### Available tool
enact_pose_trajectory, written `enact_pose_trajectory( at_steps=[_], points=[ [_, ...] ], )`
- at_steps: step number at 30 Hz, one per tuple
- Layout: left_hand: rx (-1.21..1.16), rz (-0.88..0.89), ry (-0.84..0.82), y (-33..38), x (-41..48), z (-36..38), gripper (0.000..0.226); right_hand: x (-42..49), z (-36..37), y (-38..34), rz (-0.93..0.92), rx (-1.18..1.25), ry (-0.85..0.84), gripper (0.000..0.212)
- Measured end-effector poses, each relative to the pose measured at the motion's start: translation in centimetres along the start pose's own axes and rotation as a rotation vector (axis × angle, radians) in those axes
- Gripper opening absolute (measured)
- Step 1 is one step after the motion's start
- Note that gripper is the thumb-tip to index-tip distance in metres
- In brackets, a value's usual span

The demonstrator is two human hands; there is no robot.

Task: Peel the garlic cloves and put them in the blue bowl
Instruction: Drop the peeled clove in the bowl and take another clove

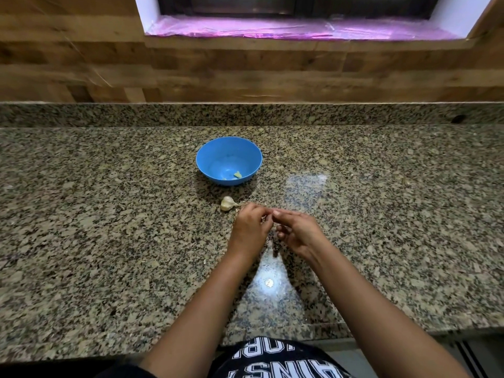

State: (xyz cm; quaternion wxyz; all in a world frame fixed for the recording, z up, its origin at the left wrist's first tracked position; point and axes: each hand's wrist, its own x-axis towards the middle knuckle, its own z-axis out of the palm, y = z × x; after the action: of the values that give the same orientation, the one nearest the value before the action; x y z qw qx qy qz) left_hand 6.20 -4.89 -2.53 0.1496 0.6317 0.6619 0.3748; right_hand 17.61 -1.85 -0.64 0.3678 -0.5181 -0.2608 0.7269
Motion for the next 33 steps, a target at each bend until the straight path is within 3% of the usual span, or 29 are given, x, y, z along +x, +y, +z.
enact_pose_trajectory(
  at_steps=[6,14,23,27,33],
  points=[
    [0.065,0.015,-0.002,-0.1,0.3,0.1,0.015,0.0,0.2,0.1,-0.028,-0.029,0.012,0.019],
    [-0.09,-0.145,0.011,-1.0,0.4,-0.3,0.012,0.1,-0.4,0.0,-0.015,-0.018,0.033,0.014],
    [-0.048,-0.209,-0.067,-3.1,-1.0,-0.3,0.017,3.3,0.8,-1.1,-0.19,-0.465,0.185,0.002],
    [-0.004,-0.204,-0.082,-3.8,-2.0,-0.3,0.012,5.0,1.6,-1.2,-0.223,-0.562,0.265,0.001],
    [0.038,-0.13,-0.088,-4.4,-3.2,-0.3,0.028,4.9,1.1,-0.4,-0.266,-0.61,0.255,0.013]
  ],
)
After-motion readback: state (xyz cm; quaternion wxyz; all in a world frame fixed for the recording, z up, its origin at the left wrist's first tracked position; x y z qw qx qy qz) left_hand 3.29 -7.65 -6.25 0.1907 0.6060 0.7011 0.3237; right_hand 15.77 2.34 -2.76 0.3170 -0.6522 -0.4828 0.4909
